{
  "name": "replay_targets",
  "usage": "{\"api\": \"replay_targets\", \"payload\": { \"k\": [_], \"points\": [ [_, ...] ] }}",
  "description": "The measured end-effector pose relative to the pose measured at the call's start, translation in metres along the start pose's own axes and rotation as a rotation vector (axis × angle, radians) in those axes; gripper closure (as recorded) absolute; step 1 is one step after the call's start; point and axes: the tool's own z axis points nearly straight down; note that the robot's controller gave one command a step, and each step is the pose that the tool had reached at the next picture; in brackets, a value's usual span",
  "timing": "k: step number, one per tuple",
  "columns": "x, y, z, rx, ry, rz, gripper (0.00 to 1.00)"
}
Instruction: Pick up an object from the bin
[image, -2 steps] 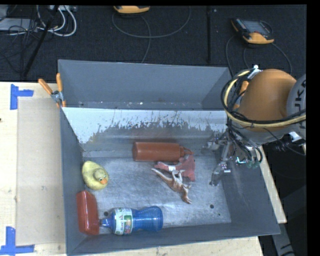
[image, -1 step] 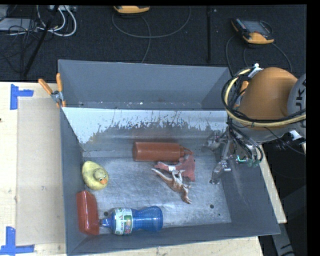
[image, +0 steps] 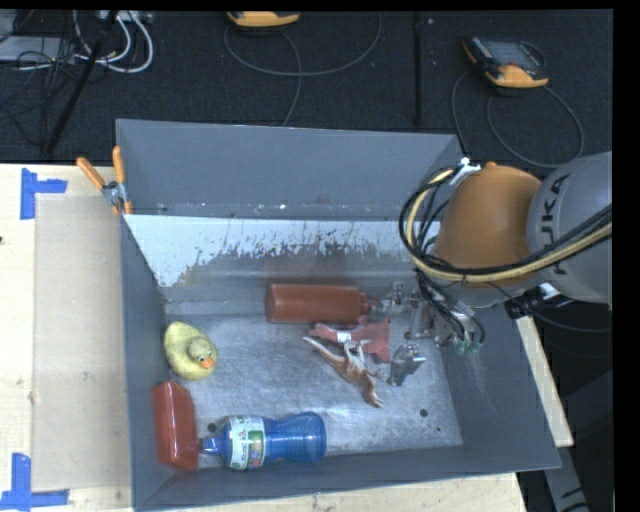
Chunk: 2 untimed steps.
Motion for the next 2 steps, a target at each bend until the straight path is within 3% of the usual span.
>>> {"api": "replay_targets", "payload": {
  "k": [1, 2],
  "points": [
    [0.002, -0.007, 0.048, -0.01, 0.003, -0.079, 0.0],
    [0.024, -0.003, 0.061, 0.005, -0.023, -0.201, 1.0]
  ]
}}
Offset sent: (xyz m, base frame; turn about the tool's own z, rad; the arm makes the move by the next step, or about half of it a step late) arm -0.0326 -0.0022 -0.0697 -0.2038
